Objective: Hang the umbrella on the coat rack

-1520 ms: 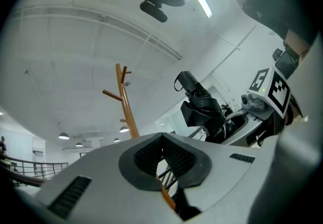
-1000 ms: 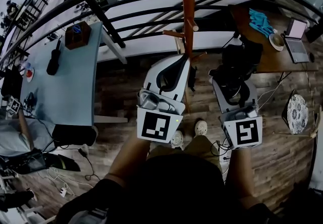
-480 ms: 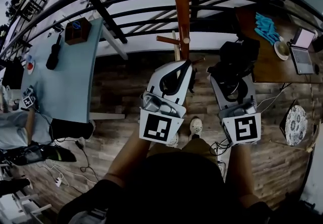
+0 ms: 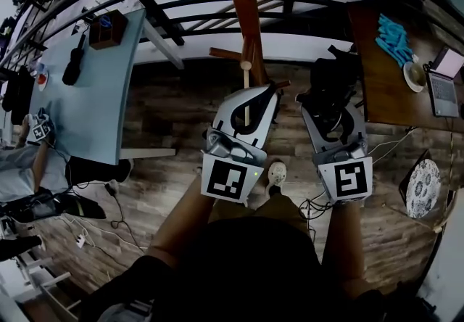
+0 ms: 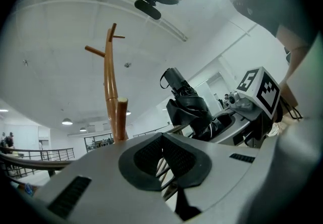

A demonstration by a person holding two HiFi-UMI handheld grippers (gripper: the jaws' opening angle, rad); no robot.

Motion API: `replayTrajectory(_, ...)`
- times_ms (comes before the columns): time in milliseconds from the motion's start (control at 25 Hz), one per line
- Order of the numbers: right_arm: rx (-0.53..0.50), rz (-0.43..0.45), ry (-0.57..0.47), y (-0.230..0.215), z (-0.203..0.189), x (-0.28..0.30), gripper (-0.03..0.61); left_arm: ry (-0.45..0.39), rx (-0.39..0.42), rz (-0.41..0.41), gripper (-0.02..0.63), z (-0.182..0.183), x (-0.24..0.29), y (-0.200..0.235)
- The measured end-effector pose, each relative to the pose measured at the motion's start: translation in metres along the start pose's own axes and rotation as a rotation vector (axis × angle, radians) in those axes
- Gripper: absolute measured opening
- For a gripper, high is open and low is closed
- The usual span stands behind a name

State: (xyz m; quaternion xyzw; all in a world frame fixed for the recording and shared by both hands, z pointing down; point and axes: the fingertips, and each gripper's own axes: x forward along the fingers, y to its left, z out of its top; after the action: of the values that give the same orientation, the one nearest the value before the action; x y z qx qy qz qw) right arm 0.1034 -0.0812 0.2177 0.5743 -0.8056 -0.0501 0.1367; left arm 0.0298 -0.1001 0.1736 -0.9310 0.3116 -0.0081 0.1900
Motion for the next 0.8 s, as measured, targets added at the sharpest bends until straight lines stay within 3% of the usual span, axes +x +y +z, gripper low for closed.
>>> replayTrajectory(800, 0.016, 0.213, 0.179, -0.020, -0.128, 0.042, 0.239, 0.175, -0.047, 0.071, 0.011, -0.089, 0.041, -0.026)
